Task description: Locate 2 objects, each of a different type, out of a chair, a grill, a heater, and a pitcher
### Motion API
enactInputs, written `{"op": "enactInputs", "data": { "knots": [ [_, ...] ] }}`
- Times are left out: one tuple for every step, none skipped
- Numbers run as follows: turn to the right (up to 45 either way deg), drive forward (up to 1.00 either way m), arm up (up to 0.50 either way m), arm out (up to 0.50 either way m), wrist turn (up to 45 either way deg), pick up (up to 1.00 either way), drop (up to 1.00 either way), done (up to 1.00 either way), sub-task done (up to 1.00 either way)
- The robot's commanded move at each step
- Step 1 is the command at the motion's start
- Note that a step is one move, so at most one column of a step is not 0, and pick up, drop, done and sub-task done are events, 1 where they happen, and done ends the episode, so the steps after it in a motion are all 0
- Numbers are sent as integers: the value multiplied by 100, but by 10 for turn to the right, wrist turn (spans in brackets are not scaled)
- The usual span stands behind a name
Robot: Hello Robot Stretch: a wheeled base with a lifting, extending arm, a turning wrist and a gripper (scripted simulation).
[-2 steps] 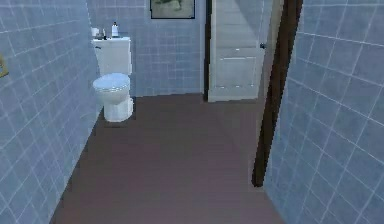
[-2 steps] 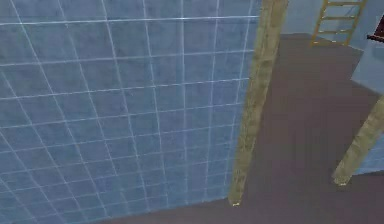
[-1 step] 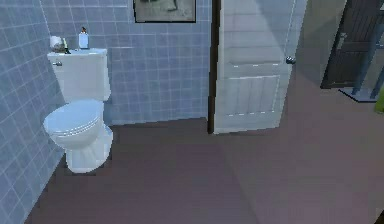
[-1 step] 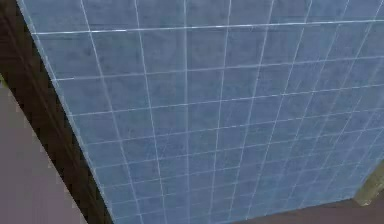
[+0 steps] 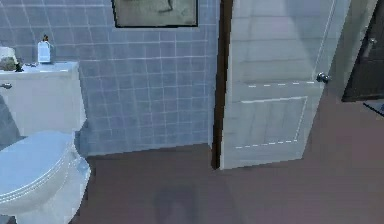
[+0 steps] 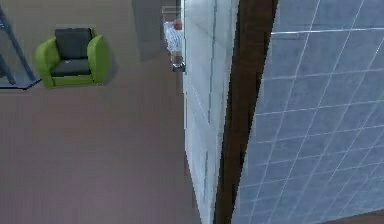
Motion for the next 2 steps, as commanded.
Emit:
{"op": "enactInputs", "data": {
  "knots": [
    [-120, 0, 0, 0, 0, 0, 0, 0, 0],
    [0, 30, 0, 0, 0, 0, 0, 0, 0]
  ]
}}
